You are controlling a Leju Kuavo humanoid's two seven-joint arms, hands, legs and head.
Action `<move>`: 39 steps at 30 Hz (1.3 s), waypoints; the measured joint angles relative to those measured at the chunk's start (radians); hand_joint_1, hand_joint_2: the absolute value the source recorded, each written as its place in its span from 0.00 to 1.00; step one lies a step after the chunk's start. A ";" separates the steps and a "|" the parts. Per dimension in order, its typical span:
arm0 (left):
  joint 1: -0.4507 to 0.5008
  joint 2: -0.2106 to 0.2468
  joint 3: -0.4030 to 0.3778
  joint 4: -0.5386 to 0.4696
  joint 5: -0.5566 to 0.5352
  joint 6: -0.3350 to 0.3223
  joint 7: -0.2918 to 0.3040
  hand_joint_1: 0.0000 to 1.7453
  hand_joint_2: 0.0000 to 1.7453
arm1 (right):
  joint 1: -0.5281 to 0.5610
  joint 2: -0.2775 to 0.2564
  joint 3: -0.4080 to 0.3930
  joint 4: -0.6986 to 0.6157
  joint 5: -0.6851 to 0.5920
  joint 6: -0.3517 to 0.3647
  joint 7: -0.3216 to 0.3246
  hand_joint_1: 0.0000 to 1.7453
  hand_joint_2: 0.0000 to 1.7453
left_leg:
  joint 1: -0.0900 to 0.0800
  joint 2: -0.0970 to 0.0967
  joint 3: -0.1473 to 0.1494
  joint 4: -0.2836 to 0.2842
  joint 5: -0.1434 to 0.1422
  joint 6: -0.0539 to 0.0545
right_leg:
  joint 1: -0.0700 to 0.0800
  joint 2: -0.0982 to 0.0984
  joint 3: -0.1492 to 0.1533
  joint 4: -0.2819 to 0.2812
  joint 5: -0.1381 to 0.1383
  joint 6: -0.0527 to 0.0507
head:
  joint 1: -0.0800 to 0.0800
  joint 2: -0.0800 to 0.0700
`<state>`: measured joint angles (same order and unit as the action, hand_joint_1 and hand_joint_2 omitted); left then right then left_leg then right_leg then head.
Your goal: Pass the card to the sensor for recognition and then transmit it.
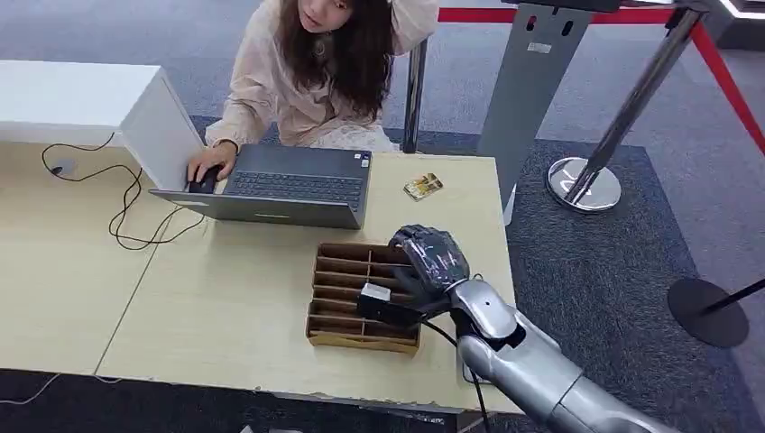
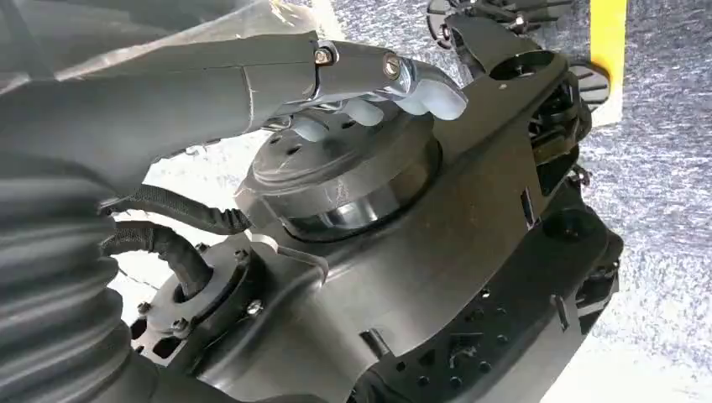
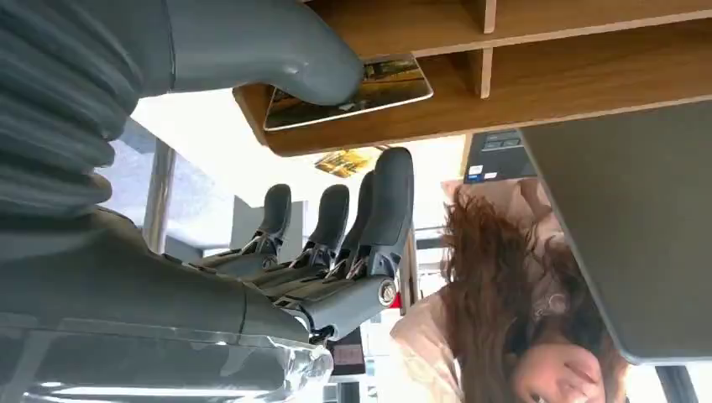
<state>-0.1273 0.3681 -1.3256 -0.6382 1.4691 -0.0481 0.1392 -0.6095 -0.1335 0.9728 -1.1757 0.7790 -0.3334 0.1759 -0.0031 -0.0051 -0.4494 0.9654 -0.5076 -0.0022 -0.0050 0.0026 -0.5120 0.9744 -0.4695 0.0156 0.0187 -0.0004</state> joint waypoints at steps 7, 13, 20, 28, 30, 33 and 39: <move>0.000 0.000 0.000 0.000 -0.003 0.000 0.000 0.00 1.00 | 0.000 0.002 0.000 0.000 0.001 -0.003 0.001 0.50 1.00 | 0.000 0.000 0.000 0.000 0.000 0.000 | 0.000 0.000 0.000 0.000 0.000 0.000 | 0.000 0.000; 0.000 0.000 0.000 0.000 -0.003 0.000 0.000 0.00 1.00 | 0.000 0.002 0.000 0.000 0.001 -0.003 0.001 0.51 1.00 | 0.000 0.000 0.000 0.000 0.000 0.000 | 0.000 0.000 0.000 0.000 0.000 0.000 | 0.000 0.000; 0.000 0.000 0.000 0.000 -0.006 0.000 0.000 0.00 1.00 | 0.000 0.002 -0.004 0.000 0.001 -0.003 0.001 0.52 1.00 | 0.000 0.000 0.000 0.000 0.000 0.000 | 0.000 0.000 0.000 0.000 0.000 0.000 | 0.000 0.000; -0.174 -0.150 -0.017 0.063 -0.240 0.321 0.296 0.00 1.00 | -0.003 0.050 0.003 0.009 -0.003 0.018 -0.022 0.56 1.00 | -0.004 -0.007 -0.003 0.000 0.005 0.001 | -0.003 -0.006 -0.003 0.000 0.003 0.002 | 0.002 0.000; -0.187 -0.182 -0.003 0.085 -0.289 0.322 0.298 0.00 1.00 | -0.010 0.063 0.011 0.018 -0.017 0.021 -0.029 0.58 1.00 | -0.007 -0.018 -0.008 0.000 0.010 0.007 | -0.005 -0.017 -0.006 0.000 0.002 0.005 | -0.006 0.000; -0.185 -0.206 0.015 0.101 -0.346 0.295 0.286 0.00 1.00 | -0.022 0.081 0.014 0.029 -0.031 0.019 -0.037 0.62 1.00 | -0.007 -0.023 -0.018 0.000 0.015 0.006 | -0.005 -0.023 -0.011 0.000 0.008 0.007 | -0.007 0.000; -0.176 -0.232 0.065 0.117 -0.438 0.262 0.284 0.00 1.00 | -0.030 0.103 0.027 0.050 -0.042 0.015 -0.046 0.73 1.00 | -0.007 -0.016 -0.028 0.002 0.022 0.007 | -0.005 -0.016 -0.022 -0.003 0.020 0.008 | -0.006 0.000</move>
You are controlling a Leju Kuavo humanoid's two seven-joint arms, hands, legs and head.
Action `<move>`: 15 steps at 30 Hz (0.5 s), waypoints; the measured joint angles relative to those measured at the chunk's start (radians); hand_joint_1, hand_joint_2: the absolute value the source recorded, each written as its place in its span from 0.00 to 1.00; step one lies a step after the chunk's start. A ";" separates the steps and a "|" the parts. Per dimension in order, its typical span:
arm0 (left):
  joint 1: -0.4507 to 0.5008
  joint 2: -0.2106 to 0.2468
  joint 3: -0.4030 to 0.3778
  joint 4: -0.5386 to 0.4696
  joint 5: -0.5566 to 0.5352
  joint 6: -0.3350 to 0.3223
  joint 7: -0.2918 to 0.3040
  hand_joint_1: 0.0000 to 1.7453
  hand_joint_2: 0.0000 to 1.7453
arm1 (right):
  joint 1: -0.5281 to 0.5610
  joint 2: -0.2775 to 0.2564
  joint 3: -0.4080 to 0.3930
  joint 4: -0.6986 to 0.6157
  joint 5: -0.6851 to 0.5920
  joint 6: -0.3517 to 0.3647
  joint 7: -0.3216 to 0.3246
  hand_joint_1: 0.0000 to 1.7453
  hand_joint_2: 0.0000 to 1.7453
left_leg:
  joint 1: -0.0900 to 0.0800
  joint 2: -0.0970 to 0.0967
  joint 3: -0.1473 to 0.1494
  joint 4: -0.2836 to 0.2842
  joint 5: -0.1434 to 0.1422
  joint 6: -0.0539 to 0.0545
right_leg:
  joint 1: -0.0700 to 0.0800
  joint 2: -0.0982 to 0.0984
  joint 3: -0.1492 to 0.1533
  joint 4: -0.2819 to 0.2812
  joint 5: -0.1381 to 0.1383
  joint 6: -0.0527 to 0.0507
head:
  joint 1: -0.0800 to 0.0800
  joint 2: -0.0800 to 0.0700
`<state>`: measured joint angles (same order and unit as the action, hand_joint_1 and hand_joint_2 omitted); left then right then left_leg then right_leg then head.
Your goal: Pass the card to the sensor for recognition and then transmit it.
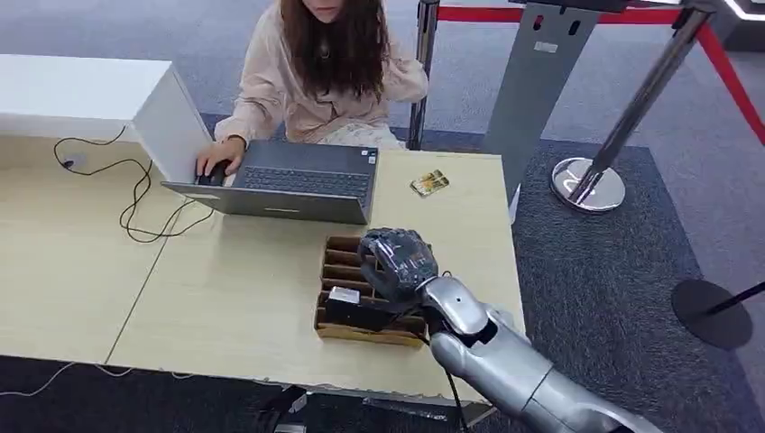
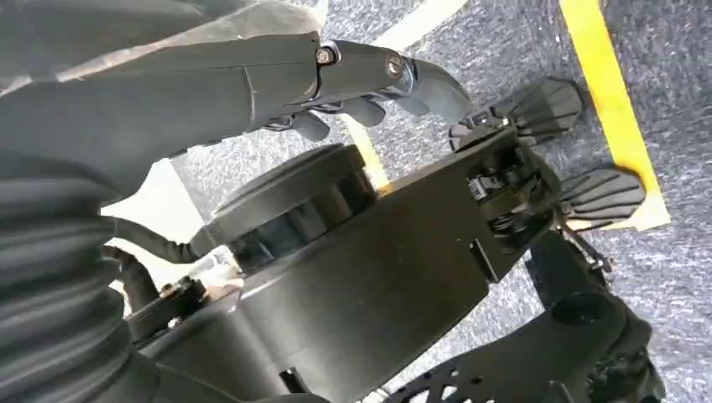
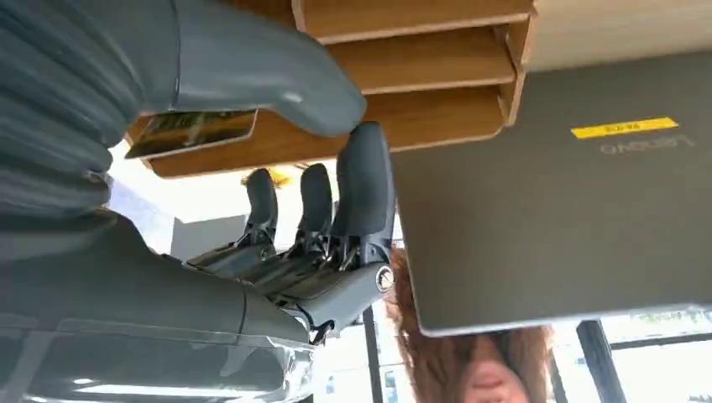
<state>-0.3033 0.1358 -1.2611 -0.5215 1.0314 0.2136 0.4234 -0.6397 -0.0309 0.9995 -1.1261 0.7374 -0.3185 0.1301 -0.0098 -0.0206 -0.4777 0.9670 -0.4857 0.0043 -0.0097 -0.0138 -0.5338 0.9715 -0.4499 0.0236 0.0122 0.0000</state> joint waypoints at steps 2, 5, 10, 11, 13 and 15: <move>0.005 -0.002 0.020 0.003 -0.029 -0.012 0.000 0.00 1.00 | -0.004 0.006 0.003 0.008 -0.005 0.001 -0.002 0.73 1.00 | 0.000 0.000 -0.002 0.001 0.001 0.000 | 0.000 0.000 -0.001 0.000 0.001 0.000 | 0.000 0.000; 0.009 -0.005 0.045 0.010 -0.071 -0.012 0.005 0.00 1.00 | -0.014 0.016 0.009 0.018 -0.007 0.008 0.003 0.72 1.00 | 0.000 0.000 -0.003 0.001 0.002 0.000 | 0.000 0.000 -0.003 0.000 0.002 -0.001 | 0.000 0.000; 0.021 -0.008 0.096 0.024 -0.091 -0.057 0.006 0.00 1.00 | -0.019 0.021 0.013 0.036 -0.018 -0.004 -0.027 0.68 1.00 | 0.001 0.000 -0.004 0.001 0.002 -0.001 | 0.001 0.001 -0.004 0.000 0.003 0.000 | 0.000 0.000; 0.023 -0.009 0.107 0.026 -0.088 -0.066 0.012 0.00 1.00 | -0.020 0.021 0.014 0.041 -0.019 -0.005 -0.033 0.69 1.00 | 0.001 0.001 -0.004 0.001 0.002 -0.002 | 0.001 0.001 -0.004 0.000 0.003 0.000 | 0.000 0.000; 0.024 -0.017 0.130 0.031 -0.073 -0.070 0.043 0.00 1.00 | -0.024 0.022 0.019 0.050 -0.027 -0.003 -0.041 0.68 1.00 | 0.001 0.000 -0.004 0.001 0.002 -0.002 | 0.001 0.001 -0.004 0.000 0.003 0.000 | 0.000 0.000; 0.026 -0.029 0.155 0.031 -0.053 -0.060 0.084 0.00 1.00 | -0.035 0.030 0.024 0.053 -0.036 0.005 -0.042 0.69 1.00 | 0.001 0.001 -0.004 0.001 0.003 -0.002 | 0.001 0.002 -0.004 0.000 0.003 -0.001 | 0.000 0.000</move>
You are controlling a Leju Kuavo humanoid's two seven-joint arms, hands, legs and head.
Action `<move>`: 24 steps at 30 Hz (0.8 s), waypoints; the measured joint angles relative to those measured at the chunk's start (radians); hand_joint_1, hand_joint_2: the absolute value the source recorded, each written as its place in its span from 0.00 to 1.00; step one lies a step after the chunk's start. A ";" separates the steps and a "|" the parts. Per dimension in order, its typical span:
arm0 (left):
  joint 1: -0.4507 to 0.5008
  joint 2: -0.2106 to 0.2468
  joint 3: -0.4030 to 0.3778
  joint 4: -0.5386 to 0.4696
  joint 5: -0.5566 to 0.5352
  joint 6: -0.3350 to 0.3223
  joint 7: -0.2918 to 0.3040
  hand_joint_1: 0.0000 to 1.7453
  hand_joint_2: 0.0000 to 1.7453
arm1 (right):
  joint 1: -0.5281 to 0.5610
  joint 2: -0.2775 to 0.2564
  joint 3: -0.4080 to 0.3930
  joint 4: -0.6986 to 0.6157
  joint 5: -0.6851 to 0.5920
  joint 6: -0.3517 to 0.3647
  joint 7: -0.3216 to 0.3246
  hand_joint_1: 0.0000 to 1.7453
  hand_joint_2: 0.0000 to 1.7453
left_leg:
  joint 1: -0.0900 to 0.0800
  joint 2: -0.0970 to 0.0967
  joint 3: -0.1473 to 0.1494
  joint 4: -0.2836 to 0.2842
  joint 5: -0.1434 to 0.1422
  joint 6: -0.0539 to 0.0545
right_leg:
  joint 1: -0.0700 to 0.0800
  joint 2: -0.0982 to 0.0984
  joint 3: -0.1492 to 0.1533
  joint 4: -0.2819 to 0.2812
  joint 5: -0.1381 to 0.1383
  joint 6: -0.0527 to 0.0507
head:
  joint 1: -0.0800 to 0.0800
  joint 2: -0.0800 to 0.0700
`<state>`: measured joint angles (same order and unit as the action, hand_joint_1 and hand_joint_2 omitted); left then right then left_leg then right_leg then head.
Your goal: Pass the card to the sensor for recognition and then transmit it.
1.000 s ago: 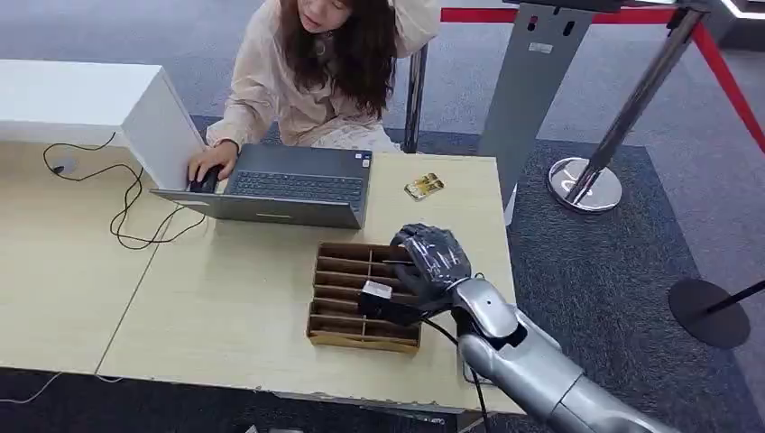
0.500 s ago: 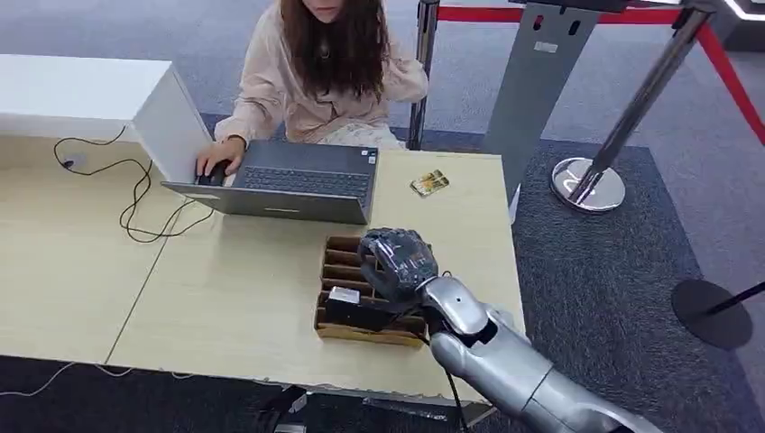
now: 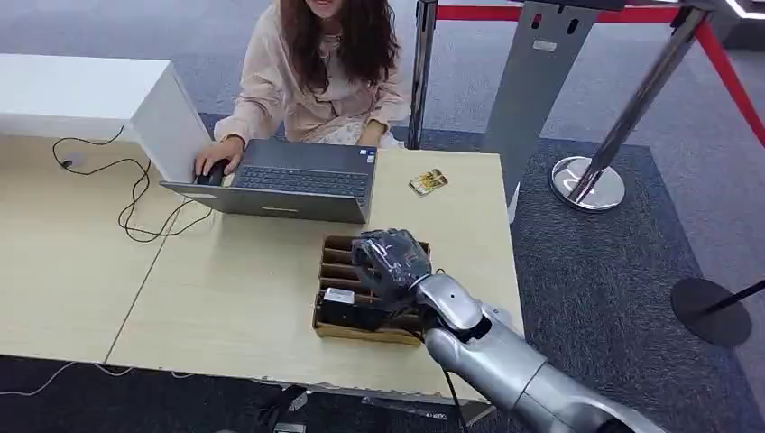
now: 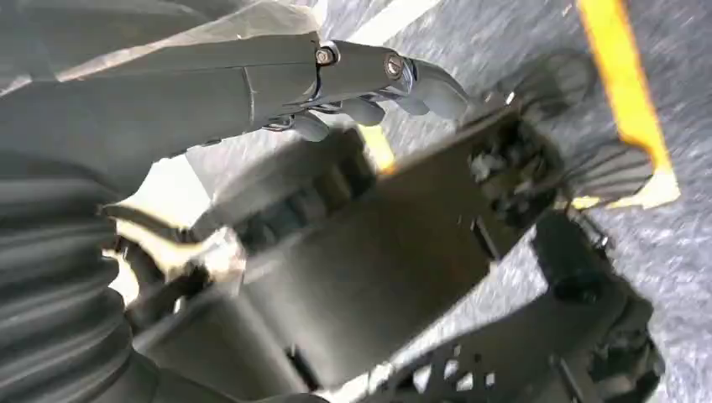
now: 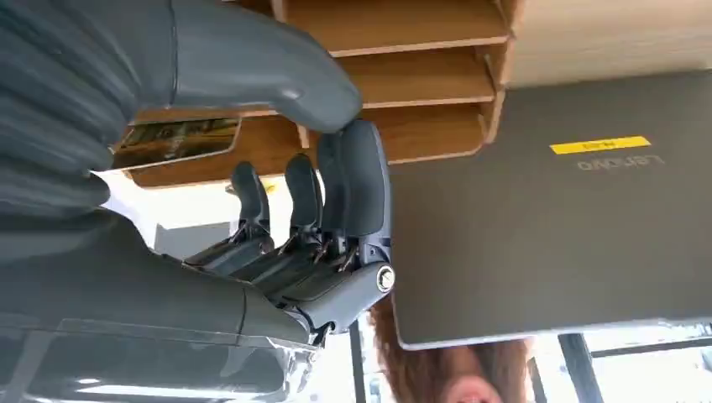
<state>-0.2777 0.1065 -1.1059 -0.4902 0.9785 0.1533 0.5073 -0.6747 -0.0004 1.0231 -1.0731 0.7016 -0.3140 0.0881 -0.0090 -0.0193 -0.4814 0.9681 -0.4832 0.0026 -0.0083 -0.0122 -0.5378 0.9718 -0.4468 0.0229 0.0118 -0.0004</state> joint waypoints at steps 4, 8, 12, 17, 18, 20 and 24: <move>0.004 -0.024 0.042 0.000 0.042 0.002 0.046 0.00 1.00 | -0.018 0.012 0.010 0.008 -0.010 0.002 -0.016 0.66 1.00 | 0.000 0.000 0.000 0.000 0.000 0.000 | 0.000 0.001 0.000 0.000 0.000 0.000 | 0.000 0.000; 0.010 -0.039 0.073 0.007 0.087 -0.018 0.057 0.00 1.00 | -0.022 0.013 0.016 0.024 -0.019 -0.001 -0.043 0.65 1.00 | 0.000 0.001 0.000 0.000 0.000 0.000 | 0.000 0.001 0.000 0.000 0.000 0.000 | 0.000 0.000; 0.013 -0.056 0.090 0.009 0.122 -0.001 0.071 0.00 1.00 | -0.038 0.024 0.023 0.037 -0.027 0.002 -0.050 0.62 1.00 | 0.000 0.000 0.000 0.000 0.000 0.000 | 0.000 0.001 0.000 0.000 0.000 0.000 | 0.000 0.000; 0.014 -0.082 0.103 0.018 0.176 0.001 0.089 0.00 1.00 | -0.052 0.030 0.033 0.052 -0.036 0.002 -0.069 0.59 1.00 | 0.000 0.001 0.000 0.000 0.000 0.000 | 0.000 0.002 0.000 0.000 0.000 0.000 | 0.000 0.000; 0.014 -0.089 0.103 0.018 0.181 0.016 0.090 0.00 1.00 | -0.056 0.034 0.036 0.055 -0.037 0.010 -0.067 0.58 1.00 | 0.000 0.001 0.000 0.000 0.000 0.000 | 0.000 0.002 0.000 0.000 0.000 0.000 | 0.000 0.000; 0.014 -0.102 0.103 0.018 0.186 0.066 0.086 0.00 1.00 | -0.065 0.041 0.041 0.060 -0.037 0.026 -0.053 0.59 1.00 | 0.000 0.001 0.000 0.000 0.000 0.000 | 0.000 0.002 -0.001 0.000 0.000 0.000 | 0.001 0.000; 0.014 -0.111 0.103 0.026 0.203 0.058 0.078 0.00 1.00 | -0.070 0.046 0.050 0.071 -0.040 0.031 -0.057 0.60 1.00 | 0.000 0.001 0.000 0.000 0.000 0.000 | 0.000 0.002 -0.001 0.000 0.000 0.000 | 0.000 0.000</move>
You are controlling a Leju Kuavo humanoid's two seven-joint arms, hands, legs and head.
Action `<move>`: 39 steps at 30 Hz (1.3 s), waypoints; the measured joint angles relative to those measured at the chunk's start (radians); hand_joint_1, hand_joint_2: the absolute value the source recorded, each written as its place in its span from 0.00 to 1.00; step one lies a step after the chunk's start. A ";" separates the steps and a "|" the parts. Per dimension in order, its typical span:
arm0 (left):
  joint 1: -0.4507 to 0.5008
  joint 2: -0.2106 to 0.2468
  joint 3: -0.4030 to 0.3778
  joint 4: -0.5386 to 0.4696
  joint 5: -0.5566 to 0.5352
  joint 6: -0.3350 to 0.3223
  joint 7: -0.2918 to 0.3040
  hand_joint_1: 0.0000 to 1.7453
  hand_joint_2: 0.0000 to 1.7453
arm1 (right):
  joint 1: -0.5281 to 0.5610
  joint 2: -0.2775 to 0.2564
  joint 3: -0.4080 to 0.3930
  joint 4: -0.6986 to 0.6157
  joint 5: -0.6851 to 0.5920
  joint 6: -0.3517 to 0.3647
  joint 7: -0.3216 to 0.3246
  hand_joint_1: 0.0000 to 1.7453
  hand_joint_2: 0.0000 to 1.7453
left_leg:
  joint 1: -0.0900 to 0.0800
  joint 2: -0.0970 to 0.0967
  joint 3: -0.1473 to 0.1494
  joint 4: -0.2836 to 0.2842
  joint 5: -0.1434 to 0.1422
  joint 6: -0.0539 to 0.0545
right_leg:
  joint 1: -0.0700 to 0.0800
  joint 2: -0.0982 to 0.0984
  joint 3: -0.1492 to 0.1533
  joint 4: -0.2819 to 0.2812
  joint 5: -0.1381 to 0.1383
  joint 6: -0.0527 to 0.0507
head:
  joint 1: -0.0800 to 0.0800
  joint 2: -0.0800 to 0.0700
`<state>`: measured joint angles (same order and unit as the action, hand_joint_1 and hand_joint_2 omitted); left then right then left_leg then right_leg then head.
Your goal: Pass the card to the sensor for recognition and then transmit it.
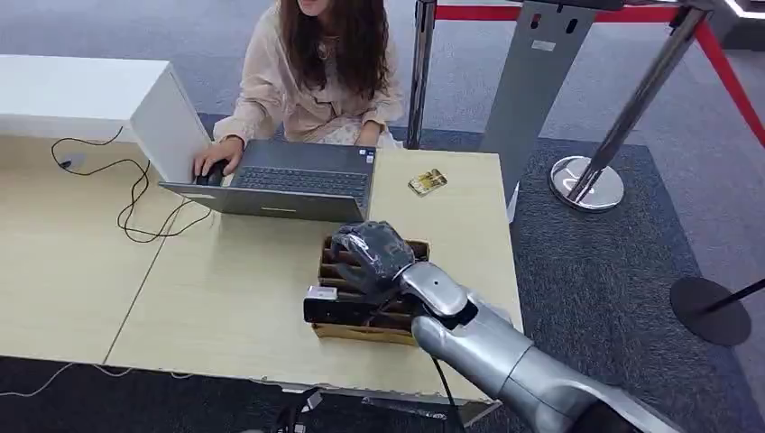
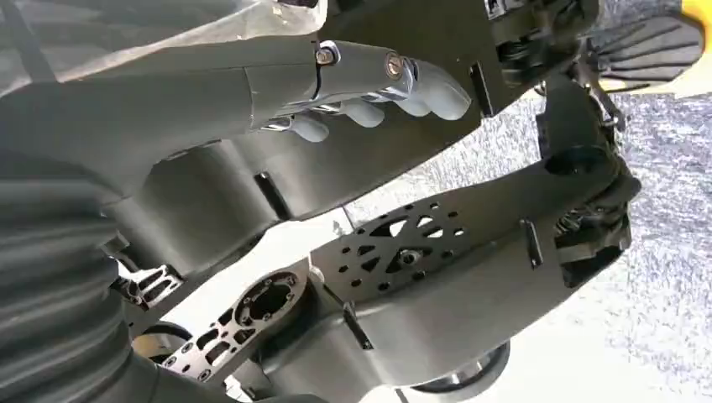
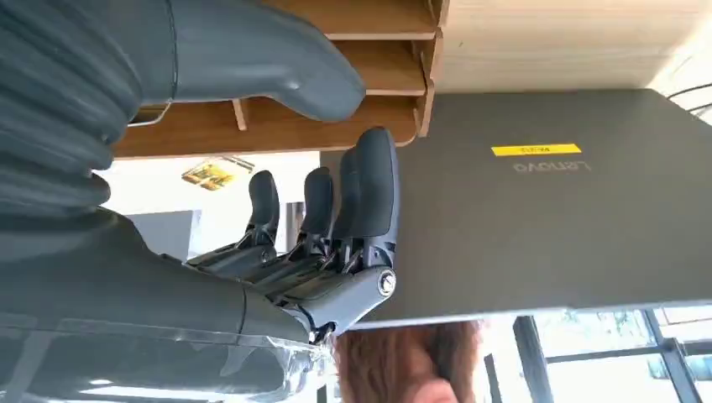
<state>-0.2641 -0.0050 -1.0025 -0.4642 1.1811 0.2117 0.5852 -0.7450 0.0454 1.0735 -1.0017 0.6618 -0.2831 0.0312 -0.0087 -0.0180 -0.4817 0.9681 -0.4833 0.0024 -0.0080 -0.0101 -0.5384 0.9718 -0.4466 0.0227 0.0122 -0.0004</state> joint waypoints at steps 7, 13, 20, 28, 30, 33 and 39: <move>0.000 0.004 -0.001 0.008 0.021 -0.070 0.010 0.00 1.00 | -0.003 0.010 0.016 0.017 -0.006 -0.006 -0.010 0.60 1.00 | 0.000 0.000 0.000 0.000 0.000 0.000 | 0.000 0.000 0.000 0.000 0.000 0.000 | 0.000 0.000; 0.001 0.022 -0.001 0.009 0.019 -0.129 0.009 0.00 1.00 | -0.006 0.013 0.028 0.032 -0.006 -0.009 -0.017 0.54 1.00 | 0.001 0.001 0.000 0.000 0.000 0.000 | 0.000 0.001 0.000 0.000 0.000 0.000 | 0.000 0.000; 0.000 0.063 -0.001 0.010 -0.021 -0.206 -0.006 0.00 1.00 | -0.012 0.031 0.036 0.050 0.004 -0.003 0.001 0.52 1.00 | 0.002 0.001 0.000 0.000 0.000 -0.001 | 0.000 0.001 0.000 0.000 0.000 0.000 | 0.000 0.000; -0.010 0.101 -0.002 0.063 -0.050 -0.333 -0.056 0.00 1.00 | -0.030 0.063 0.036 0.102 0.016 -0.023 0.041 0.27 1.00 | 0.003 0.001 0.000 0.000 0.000 -0.002 | 0.001 0.002 -0.001 0.001 0.000 -0.001 | 0.000 0.000; -0.011 0.099 -0.001 0.074 -0.046 -0.322 -0.069 0.00 1.00 | -0.037 0.068 0.036 0.116 0.025 -0.023 0.053 0.25 1.00 | 0.003 0.001 0.000 0.000 0.000 -0.002 | 0.001 0.002 -0.001 0.000 0.000 -0.001 | 0.000 0.000; -0.011 0.088 -0.001 0.090 -0.040 -0.290 -0.082 0.00 1.00 | -0.043 0.068 0.035 0.132 0.031 -0.023 0.068 0.21 1.00 | 0.003 0.001 0.000 0.000 0.000 -0.002 | 0.002 0.002 -0.001 0.000 0.001 -0.001 | 0.000 0.000; -0.014 0.063 0.000 0.116 -0.031 -0.249 -0.089 0.00 1.00 | -0.052 0.066 0.034 0.153 0.044 -0.022 0.085 0.17 1.00 | 0.002 0.002 0.000 0.000 0.000 -0.002 | 0.002 0.002 -0.001 0.000 0.001 -0.002 | 0.000 0.000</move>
<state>-0.2783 0.0580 -1.0025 -0.3483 1.1498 -0.0377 0.4967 -0.7967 0.1114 1.1074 -0.8484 0.7061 -0.3052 0.1160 -0.0064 -0.0163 -0.4819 0.9682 -0.4830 0.0004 -0.0064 -0.0079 -0.5396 0.9722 -0.4455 0.0207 0.0118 0.0000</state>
